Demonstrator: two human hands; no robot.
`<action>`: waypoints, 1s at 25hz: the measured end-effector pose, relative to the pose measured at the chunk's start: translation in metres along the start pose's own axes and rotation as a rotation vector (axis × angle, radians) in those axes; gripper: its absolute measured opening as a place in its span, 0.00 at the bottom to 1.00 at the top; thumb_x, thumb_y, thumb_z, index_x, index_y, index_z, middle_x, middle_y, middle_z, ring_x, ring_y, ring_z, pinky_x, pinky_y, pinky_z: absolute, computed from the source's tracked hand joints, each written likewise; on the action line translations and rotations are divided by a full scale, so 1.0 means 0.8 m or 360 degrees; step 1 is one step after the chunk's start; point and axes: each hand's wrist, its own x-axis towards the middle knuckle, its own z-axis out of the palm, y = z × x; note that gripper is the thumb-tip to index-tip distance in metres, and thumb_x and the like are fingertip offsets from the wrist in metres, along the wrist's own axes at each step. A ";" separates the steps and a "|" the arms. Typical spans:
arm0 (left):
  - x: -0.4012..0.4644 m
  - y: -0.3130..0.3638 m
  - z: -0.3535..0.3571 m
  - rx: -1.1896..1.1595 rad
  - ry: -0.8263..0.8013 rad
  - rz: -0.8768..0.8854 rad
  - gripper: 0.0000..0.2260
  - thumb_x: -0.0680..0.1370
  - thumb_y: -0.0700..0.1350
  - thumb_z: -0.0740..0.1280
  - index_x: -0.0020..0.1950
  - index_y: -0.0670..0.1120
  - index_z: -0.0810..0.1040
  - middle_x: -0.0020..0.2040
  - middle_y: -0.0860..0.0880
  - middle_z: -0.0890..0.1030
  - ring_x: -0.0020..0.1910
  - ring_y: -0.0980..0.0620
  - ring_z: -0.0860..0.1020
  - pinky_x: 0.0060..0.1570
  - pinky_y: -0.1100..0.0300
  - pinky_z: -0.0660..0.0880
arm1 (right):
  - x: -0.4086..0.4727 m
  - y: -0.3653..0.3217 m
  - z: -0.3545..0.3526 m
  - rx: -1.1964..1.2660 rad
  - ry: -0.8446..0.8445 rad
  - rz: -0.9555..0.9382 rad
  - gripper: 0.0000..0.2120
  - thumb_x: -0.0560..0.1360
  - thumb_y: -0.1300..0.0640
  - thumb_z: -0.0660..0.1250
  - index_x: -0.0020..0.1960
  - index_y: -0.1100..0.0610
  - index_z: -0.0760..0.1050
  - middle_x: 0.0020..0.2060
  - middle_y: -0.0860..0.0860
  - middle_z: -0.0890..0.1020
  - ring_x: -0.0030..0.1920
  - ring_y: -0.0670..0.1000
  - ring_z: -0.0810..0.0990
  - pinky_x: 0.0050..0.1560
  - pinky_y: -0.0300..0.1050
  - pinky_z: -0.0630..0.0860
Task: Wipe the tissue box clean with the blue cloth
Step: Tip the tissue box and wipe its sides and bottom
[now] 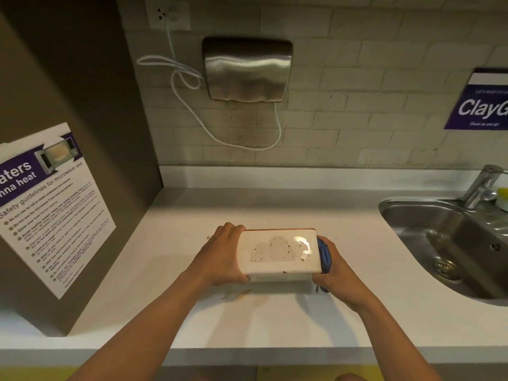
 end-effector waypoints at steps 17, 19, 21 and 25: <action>0.003 0.003 0.011 -0.0072 0.0025 -0.0079 0.50 0.58 0.62 0.79 0.74 0.52 0.60 0.63 0.54 0.64 0.63 0.52 0.64 0.58 0.53 0.76 | -0.033 0.008 0.050 -0.0401 0.0744 -0.0166 0.28 0.79 0.66 0.60 0.75 0.49 0.61 0.70 0.47 0.70 0.64 0.53 0.74 0.61 0.49 0.74; 0.001 0.002 0.013 -0.0094 0.0040 -0.0070 0.50 0.57 0.62 0.79 0.74 0.52 0.60 0.64 0.54 0.64 0.64 0.52 0.64 0.59 0.51 0.76 | -0.033 0.014 0.053 -0.0613 0.0726 -0.0193 0.30 0.78 0.66 0.61 0.77 0.50 0.56 0.72 0.50 0.67 0.67 0.58 0.72 0.59 0.53 0.75; 0.000 0.001 0.015 -0.0104 0.0036 -0.0068 0.51 0.57 0.63 0.79 0.74 0.53 0.60 0.64 0.54 0.64 0.64 0.52 0.64 0.58 0.51 0.77 | -0.027 0.016 0.060 -0.0732 0.0743 -0.0185 0.32 0.78 0.67 0.61 0.77 0.52 0.55 0.75 0.50 0.61 0.74 0.55 0.61 0.65 0.57 0.72; 0.002 0.001 0.012 -0.0101 0.0040 -0.0069 0.50 0.57 0.62 0.80 0.73 0.53 0.61 0.62 0.55 0.64 0.62 0.53 0.65 0.57 0.52 0.77 | -0.011 0.004 0.096 -0.1036 0.0812 -0.0325 0.35 0.70 0.75 0.63 0.75 0.61 0.60 0.74 0.55 0.62 0.75 0.54 0.54 0.71 0.58 0.63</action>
